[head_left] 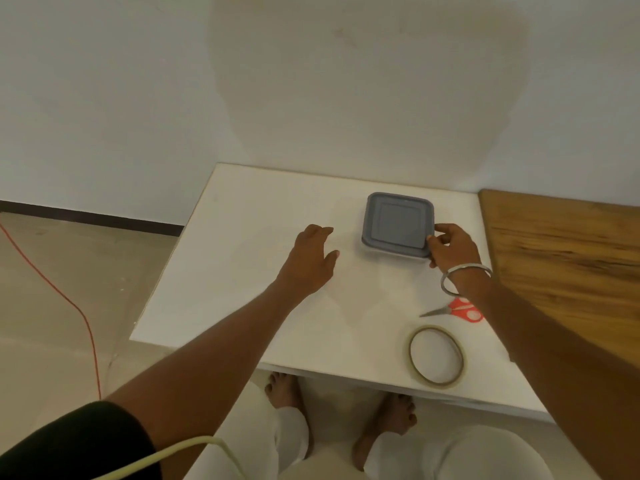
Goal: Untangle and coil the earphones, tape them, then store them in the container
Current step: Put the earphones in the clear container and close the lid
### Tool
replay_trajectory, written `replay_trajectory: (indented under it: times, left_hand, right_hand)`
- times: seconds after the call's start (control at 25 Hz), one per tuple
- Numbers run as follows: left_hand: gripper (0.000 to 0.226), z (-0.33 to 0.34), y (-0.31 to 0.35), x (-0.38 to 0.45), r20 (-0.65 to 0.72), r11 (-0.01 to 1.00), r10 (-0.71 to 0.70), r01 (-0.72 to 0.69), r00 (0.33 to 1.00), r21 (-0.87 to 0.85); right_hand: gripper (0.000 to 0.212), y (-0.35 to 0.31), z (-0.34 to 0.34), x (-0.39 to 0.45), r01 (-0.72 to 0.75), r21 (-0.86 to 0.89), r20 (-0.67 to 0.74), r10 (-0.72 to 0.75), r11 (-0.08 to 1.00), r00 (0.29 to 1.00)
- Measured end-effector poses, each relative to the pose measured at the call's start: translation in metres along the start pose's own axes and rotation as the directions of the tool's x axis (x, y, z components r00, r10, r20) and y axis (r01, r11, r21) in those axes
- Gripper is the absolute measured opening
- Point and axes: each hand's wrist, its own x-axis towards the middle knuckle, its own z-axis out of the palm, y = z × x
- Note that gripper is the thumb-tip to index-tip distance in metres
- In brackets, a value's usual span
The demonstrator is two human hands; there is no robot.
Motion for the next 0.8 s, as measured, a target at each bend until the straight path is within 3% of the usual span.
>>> replay_trajectory:
  times: [0.28,0.52,0.68,0.76,0.8]
  left_hand:
    - [0.058,0.015,-0.002,0.006,-0.039,0.938,0.084,-0.066,0.996,0.341]
    - [0.061,0.027,0.015,0.014,0.017,0.897,0.153,-0.146,0.988,0.416]
    - [0.061,0.037,0.027,0.02,0.059,0.893,0.156,-0.166,0.986,0.418]
    - [0.06,0.044,0.035,0.018,0.092,0.911,0.143,-0.167,0.986,0.378]
    - [0.057,0.047,0.04,0.014,0.109,0.923,0.151,-0.18,0.983,0.342]
  right_hand:
    - [0.033,0.02,-0.039,0.034,-0.109,-0.015,-0.132,0.106,0.994,0.986]
    - [0.029,0.028,-0.061,0.05,-0.164,-0.052,-0.274,0.144,0.985,0.951]
    - [0.029,0.032,-0.072,0.056,-0.223,-0.006,-0.297,0.211,0.975,0.931]
    - [0.03,0.033,-0.072,0.05,-0.171,-0.07,-0.351,0.136,0.983,0.927]
    - [0.03,0.033,-0.071,0.042,-0.089,-0.183,-0.393,0.01,0.979,0.92]
